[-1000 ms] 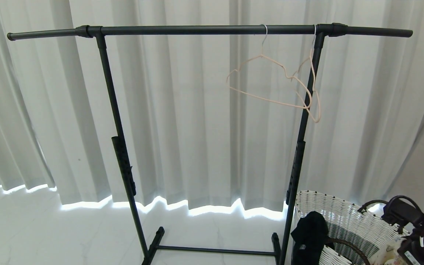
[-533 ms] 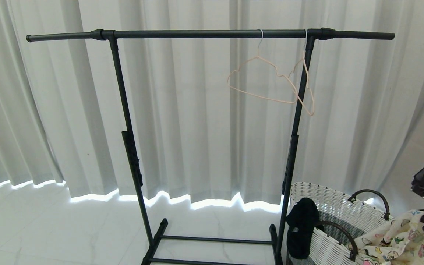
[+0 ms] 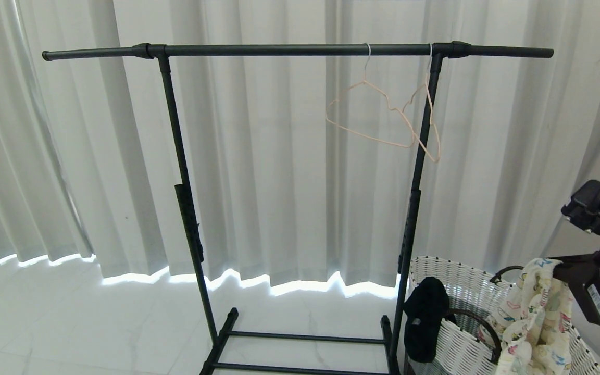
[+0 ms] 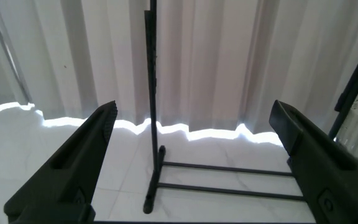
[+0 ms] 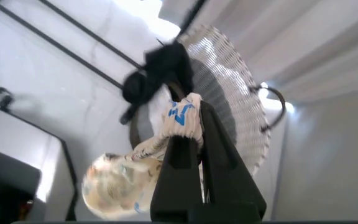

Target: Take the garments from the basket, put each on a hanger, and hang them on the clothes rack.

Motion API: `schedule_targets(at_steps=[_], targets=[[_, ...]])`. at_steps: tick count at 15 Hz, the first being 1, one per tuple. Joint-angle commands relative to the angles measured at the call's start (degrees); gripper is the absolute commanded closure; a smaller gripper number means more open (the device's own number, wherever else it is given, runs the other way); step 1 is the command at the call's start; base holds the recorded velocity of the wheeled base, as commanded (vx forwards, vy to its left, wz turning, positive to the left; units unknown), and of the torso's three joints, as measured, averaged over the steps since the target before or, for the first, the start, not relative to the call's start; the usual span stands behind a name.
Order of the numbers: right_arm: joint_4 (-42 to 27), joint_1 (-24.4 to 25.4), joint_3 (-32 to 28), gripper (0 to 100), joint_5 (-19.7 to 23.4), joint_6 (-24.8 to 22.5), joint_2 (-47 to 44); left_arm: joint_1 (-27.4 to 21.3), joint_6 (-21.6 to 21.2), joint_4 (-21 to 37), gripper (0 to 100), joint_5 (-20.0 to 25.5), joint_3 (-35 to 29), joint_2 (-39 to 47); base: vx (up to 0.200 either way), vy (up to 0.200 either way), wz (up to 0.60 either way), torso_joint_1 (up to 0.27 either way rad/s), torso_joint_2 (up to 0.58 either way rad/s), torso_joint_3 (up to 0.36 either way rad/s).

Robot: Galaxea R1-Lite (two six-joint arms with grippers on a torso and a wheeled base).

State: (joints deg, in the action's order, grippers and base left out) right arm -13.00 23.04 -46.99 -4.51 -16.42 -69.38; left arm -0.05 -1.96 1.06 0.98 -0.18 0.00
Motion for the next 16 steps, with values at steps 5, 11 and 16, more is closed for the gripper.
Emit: schedule_targets(at_steps=[5,11,16], targets=[[-0.7,4.2,-4.7,100,-0.1,0.4,-4.0,0.0,0.0,-0.7,0,0.9,-0.1,0.0,0.0,0.0,0.0,0.0,0.0,0.0],[-0.6,11.8,-8.6,100,-0.1,3.9,-4.2,-2.1,1.5,-1.8,0,17.0,-21.6,20.3,0.0,0.0,0.0,0.0,0.0,0.0],[-0.5,13.8,-13.6,100,0.0,4.0,-5.8,-15.4,1.7,-1.9,0,19.0,-30.3,40.9,0.0,0.0,0.0,0.0,0.0,0.0]])
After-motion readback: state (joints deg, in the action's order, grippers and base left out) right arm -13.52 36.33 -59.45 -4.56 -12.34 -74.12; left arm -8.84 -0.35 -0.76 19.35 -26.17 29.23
